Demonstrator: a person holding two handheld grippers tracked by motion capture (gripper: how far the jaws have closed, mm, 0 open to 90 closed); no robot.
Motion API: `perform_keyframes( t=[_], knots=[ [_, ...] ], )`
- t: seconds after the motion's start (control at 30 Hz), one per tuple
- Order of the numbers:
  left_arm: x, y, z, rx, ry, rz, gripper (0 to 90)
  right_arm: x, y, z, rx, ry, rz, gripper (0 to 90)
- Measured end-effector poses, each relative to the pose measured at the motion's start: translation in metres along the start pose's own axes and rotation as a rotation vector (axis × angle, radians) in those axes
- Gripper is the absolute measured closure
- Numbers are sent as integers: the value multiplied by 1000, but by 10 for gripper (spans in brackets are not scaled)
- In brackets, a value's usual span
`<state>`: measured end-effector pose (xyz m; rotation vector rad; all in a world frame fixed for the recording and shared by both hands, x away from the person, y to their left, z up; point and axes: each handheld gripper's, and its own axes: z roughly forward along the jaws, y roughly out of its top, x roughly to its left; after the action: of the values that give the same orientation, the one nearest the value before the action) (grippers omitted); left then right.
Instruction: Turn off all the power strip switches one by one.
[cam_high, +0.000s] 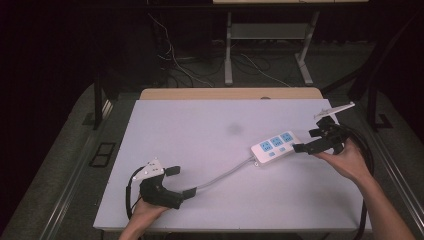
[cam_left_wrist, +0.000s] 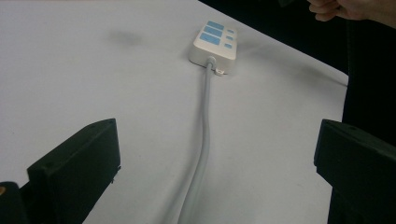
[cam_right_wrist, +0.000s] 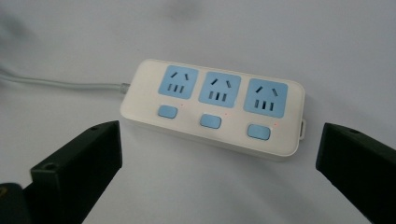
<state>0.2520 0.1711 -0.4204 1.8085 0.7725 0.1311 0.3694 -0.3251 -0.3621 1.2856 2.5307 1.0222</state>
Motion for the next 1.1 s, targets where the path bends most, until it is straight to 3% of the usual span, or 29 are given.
perform_keyframes(
  t=[0.13,0.2,0.27,0.47,0.63,0.67,0.83,0.93,1.1],
  knots=[
    [1,0,-1,-7,5,-3,0,-6,2,8,22,-32,2,63],
    [1,0,-1,-11,6,-9,0,-10,2,11,26,-22,13,158],
    [2,0,-2,-15,8,-10,0,-13,3,13,25,-34,21,176],
    [4,0,-2,-15,8,-11,0,-16,5,20,14,-56,28,354],
    [4,0,-3,-16,9,-11,0,-18,5,24,24,-49,33,482],
    [4,0,-3,-16,10,-11,0,-19,5,27,26,-41,31,557],
    [5,-1,-2,-16,11,-16,0,-23,5,32,48,-11,39,664],
    [5,-1,-2,-15,11,-16,0,-25,4,35,40,-5,39,804],
    [5,-1,-2,-13,11,-15,0,-26,4,37,40,-13,34,895]
  ],
)
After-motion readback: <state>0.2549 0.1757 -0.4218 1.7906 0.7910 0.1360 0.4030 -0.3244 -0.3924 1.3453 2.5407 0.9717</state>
